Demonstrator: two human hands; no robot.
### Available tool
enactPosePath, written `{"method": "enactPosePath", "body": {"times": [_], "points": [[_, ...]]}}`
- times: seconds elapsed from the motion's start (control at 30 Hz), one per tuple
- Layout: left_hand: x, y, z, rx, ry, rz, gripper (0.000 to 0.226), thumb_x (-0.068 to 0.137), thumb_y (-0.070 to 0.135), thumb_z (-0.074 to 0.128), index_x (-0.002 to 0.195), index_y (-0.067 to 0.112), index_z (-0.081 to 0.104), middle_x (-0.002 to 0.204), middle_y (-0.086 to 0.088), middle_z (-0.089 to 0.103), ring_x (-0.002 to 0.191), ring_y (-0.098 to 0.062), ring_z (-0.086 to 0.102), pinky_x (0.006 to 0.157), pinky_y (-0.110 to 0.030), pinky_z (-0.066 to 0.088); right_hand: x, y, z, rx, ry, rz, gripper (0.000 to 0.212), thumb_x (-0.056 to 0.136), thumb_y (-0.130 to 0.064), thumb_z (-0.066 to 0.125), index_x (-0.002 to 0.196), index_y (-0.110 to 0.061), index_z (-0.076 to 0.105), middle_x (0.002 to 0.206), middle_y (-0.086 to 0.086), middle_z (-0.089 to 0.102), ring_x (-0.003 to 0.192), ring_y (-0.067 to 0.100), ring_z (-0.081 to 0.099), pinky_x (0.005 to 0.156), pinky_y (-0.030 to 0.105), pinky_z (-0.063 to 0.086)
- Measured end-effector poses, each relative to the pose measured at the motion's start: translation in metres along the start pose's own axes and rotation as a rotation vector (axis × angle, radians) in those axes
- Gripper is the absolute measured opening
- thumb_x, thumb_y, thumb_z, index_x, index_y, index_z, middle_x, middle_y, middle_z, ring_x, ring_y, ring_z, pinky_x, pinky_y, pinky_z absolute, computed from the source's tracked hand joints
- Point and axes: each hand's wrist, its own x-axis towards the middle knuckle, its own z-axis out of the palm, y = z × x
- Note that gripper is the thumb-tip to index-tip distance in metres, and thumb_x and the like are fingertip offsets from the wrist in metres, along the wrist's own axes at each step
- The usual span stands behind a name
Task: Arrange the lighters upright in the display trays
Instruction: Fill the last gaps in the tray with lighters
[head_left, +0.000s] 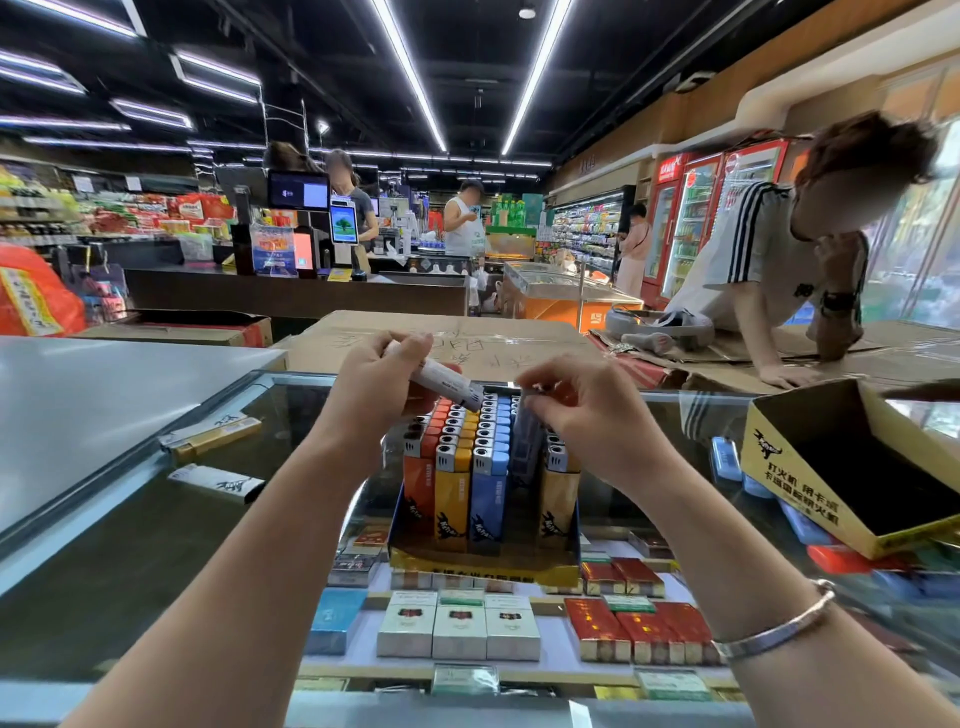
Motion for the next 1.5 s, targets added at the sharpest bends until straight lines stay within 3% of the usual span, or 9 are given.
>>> {"method": "enactPosePath", "body": {"times": [0.43,0.5,0.63,0.7,0.83,1.0,1.23,1.37,1.5], "points": [[0.001,-0.001,-0.002,-0.032,0.042,-0.004,0.010,0.087,0.026,0.059,0.089,0.016,0.059,0.087,-0.006,0.068,0.068,-0.010,0.069,0.053,-0.018,0.051,0.001,-0.007,0.005,-0.092,-0.155,0.150,0.007,0.080,-0.002,0.066,0.084,-0.004,0.071,0.075,-0.009,0.053,0.070,0.004,0.049,0.059,0.009,0.041],[0.002,-0.001,-0.002,-0.037,0.053,-0.004,0.012,0.084,0.027,0.062,0.088,0.016,0.060,0.091,-0.009,0.065,0.069,-0.012,0.069,0.054,-0.019,0.052,0.003,-0.007,0.006,-0.123,-0.153,0.167,0.008,0.081,-0.003,0.065,0.085,-0.006,0.071,0.081,-0.004,0.055,0.081,0.009,0.050,0.065,0.012,0.040],[0.000,0.000,-0.002,-0.102,0.012,-0.005,0.026,0.069,0.030,0.068,0.086,0.012,0.062,0.088,-0.010,0.066,0.069,-0.013,0.070,0.054,-0.020,0.053,0.004,-0.005,0.006,-0.194,-0.168,0.186,0.010,0.083,-0.011,0.063,0.087,-0.011,0.072,0.092,0.002,0.058,0.100,0.022,0.048,0.087,0.040,0.045],[0.000,0.001,-0.002,-0.128,-0.027,0.004,0.029,0.065,0.028,0.070,0.086,0.010,0.062,0.084,-0.009,0.069,0.072,-0.017,0.071,0.056,-0.021,0.054,0.002,-0.002,0.005,-0.193,-0.167,0.175,0.012,0.085,-0.015,0.063,0.090,-0.012,0.073,0.092,0.002,0.059,0.099,0.022,0.049,0.087,0.040,0.045],[-0.001,0.002,-0.001,-0.122,-0.121,0.057,0.029,0.062,0.025,0.072,0.082,0.008,0.058,0.077,-0.005,0.072,0.078,-0.020,0.071,0.063,-0.024,0.057,0.001,-0.002,-0.005,0.080,-0.020,0.157,0.012,0.083,-0.011,0.067,0.095,-0.008,0.069,0.080,-0.002,0.062,0.072,-0.002,0.057,0.065,0.011,0.048],[-0.006,0.004,0.004,-0.115,-0.171,0.198,0.030,0.056,0.025,0.075,0.074,0.011,0.056,0.072,-0.002,0.070,0.074,-0.017,0.069,0.063,-0.022,0.055,0.002,-0.008,-0.013,0.558,0.014,0.236,0.019,0.080,-0.006,0.067,0.095,-0.016,0.062,0.082,0.003,0.069,0.077,0.012,0.066,0.070,0.020,0.052],[-0.014,0.007,0.013,-0.108,-0.215,0.387,0.019,0.062,0.011,0.070,0.072,0.008,0.054,0.074,-0.002,0.071,0.076,-0.015,0.069,0.063,-0.021,0.053,0.001,-0.014,-0.011,0.750,-0.034,0.288,0.021,0.076,-0.030,0.060,0.085,-0.012,0.063,0.062,0.001,0.067,0.054,0.010,0.060,0.052,0.018,0.048],[-0.016,0.006,0.017,-0.057,-0.294,0.421,0.019,0.063,0.006,0.069,0.077,0.006,0.056,0.078,0.000,0.072,0.079,-0.013,0.069,0.066,-0.019,0.052,0.001,-0.012,-0.012,0.919,-0.011,0.357,0.010,0.082,-0.016,0.061,0.082,-0.007,0.063,0.063,0.007,0.062,0.050,0.015,0.058,0.046,0.020,0.048],[-0.015,0.003,0.018,0.087,-0.362,0.414,0.025,0.066,0.006,0.071,0.088,0.015,0.061,0.090,0.001,0.070,0.090,-0.012,0.067,0.074,-0.020,0.052,0.003,-0.011,-0.015,1.095,0.012,0.414,0.008,0.085,0.002,0.055,0.085,-0.003,0.061,0.067,0.009,0.065,0.057,0.019,0.065,0.054,0.024,0.056]]}}
